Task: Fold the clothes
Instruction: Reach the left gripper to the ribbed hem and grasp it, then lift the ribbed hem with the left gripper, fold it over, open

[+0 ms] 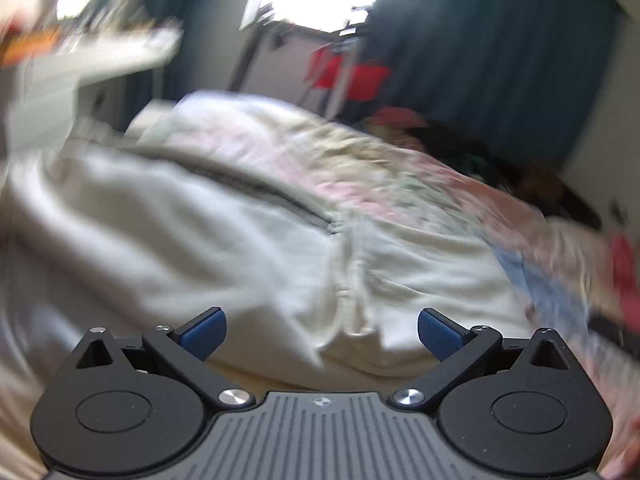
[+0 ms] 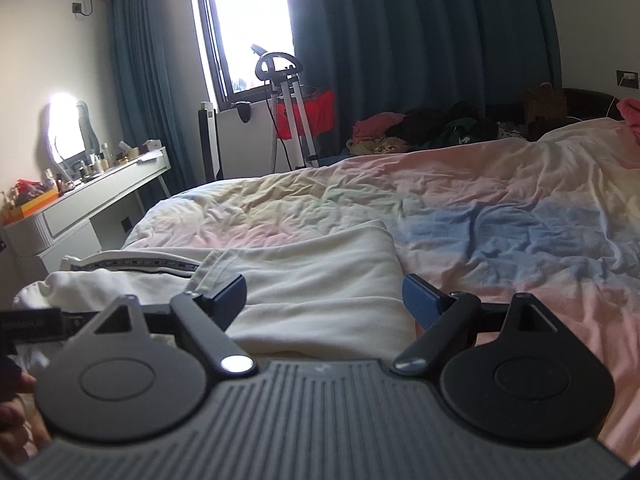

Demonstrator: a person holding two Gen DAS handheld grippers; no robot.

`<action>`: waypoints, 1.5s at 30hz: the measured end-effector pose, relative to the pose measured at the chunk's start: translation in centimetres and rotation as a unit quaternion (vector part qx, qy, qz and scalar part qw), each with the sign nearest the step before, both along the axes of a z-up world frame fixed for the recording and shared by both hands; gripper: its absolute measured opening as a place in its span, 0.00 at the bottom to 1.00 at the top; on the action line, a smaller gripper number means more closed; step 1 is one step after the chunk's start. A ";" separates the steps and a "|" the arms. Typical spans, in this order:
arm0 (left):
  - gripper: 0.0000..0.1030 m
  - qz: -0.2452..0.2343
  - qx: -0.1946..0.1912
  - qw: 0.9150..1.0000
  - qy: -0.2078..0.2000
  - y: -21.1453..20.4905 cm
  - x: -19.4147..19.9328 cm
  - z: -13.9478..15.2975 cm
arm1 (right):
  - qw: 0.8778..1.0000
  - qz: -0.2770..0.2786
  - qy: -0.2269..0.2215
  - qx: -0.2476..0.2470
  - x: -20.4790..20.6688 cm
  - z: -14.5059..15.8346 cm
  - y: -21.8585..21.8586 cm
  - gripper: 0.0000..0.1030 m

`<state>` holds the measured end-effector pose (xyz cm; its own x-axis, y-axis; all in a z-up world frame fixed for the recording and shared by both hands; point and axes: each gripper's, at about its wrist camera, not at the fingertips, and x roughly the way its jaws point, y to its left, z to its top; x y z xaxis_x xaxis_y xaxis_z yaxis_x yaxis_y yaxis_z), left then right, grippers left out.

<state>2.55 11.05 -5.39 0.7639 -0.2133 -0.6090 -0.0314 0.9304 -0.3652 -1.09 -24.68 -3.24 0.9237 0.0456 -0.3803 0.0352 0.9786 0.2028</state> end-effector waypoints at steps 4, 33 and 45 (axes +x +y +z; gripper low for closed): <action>0.99 0.071 -0.080 0.993 0.044 4.8 1.5 -0.9 | 1.000 -0.004 0.004 0.003 -0.1 -0.1 -0.1 0.84; 0.64 0.340 -0.257 0.904 0.018 26.2 7.7 -6.1 | 0.990 0.072 0.091 -0.086 8.9 -5.9 5.2 0.84; 0.19 0.287 -0.122 0.949 -0.042 21.6 8.6 4.8 | 0.997 0.019 0.072 -0.001 8.5 -4.8 2.0 0.83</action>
